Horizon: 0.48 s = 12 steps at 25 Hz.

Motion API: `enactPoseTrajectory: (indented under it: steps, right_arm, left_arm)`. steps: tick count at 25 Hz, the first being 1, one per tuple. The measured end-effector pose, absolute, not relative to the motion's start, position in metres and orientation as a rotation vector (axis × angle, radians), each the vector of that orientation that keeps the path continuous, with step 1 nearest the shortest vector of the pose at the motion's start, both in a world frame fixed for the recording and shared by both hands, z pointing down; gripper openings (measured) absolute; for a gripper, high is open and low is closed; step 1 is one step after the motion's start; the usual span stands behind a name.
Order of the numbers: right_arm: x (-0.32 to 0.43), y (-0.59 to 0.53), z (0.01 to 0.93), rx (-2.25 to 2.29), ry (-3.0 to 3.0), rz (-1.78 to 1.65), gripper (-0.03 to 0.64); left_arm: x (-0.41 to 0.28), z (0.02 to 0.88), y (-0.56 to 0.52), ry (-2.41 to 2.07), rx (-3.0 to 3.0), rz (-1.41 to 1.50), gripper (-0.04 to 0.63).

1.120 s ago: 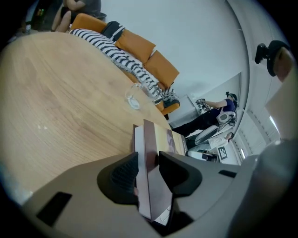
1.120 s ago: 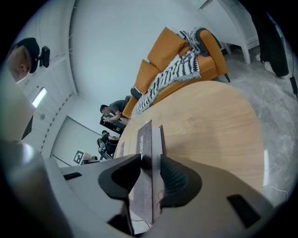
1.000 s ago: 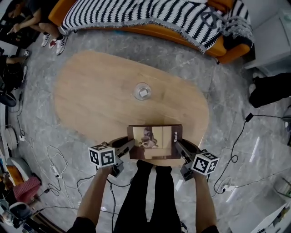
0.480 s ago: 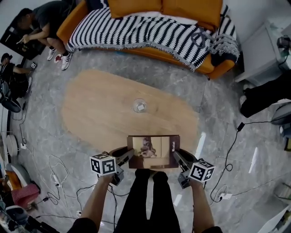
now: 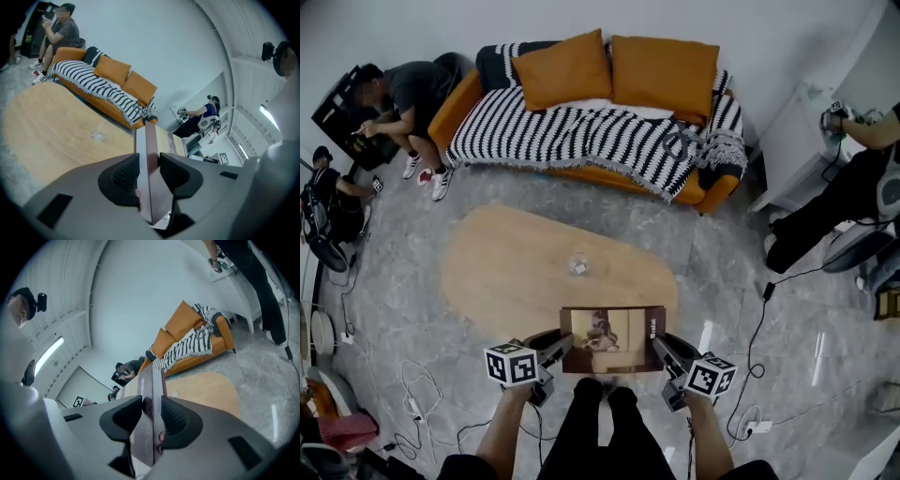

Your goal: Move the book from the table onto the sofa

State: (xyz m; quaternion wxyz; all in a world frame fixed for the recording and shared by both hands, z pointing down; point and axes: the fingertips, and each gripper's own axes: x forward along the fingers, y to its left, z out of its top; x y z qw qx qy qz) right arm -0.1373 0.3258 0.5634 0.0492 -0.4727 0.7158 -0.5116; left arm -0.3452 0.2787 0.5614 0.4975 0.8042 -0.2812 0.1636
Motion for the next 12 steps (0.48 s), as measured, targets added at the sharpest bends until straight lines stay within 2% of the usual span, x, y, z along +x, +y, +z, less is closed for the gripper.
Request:
enactPoseTrajectory:
  steps: [12]
  right_arm:
    - [-0.128, 0.384, 0.449, -1.465, 2.202, -1.415, 0.141]
  left_arm:
    - [-0.335, 0.458, 0.333, -0.621, 2.023, 0.378, 0.144]
